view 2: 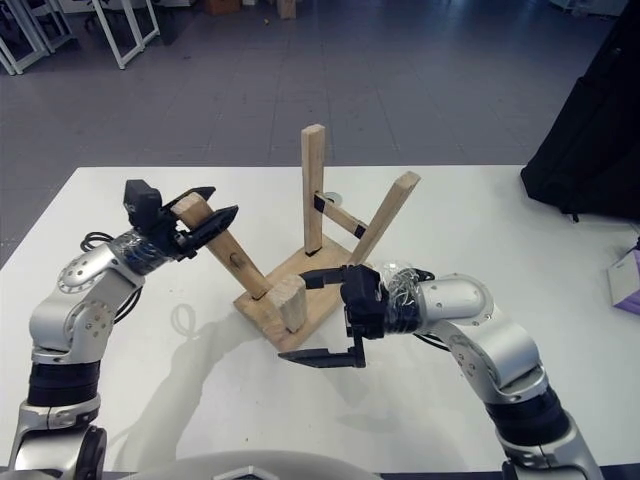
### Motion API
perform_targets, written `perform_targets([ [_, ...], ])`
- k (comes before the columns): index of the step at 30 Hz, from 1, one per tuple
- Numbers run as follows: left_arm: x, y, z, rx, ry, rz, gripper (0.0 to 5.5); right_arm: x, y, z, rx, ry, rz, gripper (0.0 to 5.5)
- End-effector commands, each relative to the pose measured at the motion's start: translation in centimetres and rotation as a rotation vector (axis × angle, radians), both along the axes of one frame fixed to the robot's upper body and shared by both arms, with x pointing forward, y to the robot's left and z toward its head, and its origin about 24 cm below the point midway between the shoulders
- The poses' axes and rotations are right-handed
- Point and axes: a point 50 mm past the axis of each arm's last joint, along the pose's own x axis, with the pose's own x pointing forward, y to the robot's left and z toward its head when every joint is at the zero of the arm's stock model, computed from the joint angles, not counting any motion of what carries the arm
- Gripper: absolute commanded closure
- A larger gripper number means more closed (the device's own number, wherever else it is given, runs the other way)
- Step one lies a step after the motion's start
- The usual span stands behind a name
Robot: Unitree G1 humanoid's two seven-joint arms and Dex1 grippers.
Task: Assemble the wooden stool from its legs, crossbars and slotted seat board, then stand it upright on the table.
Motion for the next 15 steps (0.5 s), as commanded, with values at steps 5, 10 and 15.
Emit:
perform_targets([
  [5, -1.4, 1.2, 0.7, -0.047, -0.034, 0.028, 2.24, 1.6, 0.0, 0.6, 0.074, -0.007, -0.106, 0.7],
  [10, -3.1, 1.9, 2.1, -0.038, -0.049, 0.031, 2.24, 1.2, -0.6, 0.8, 0.084, 0.006, -0.142, 0.7],
  [15, -2.1, 3.3, -0.3, 0.14, 0.042, 0.15, 2.24, 0.9, -3.1, -0.1, 0.04, 0.095, -0.191, 0.7],
])
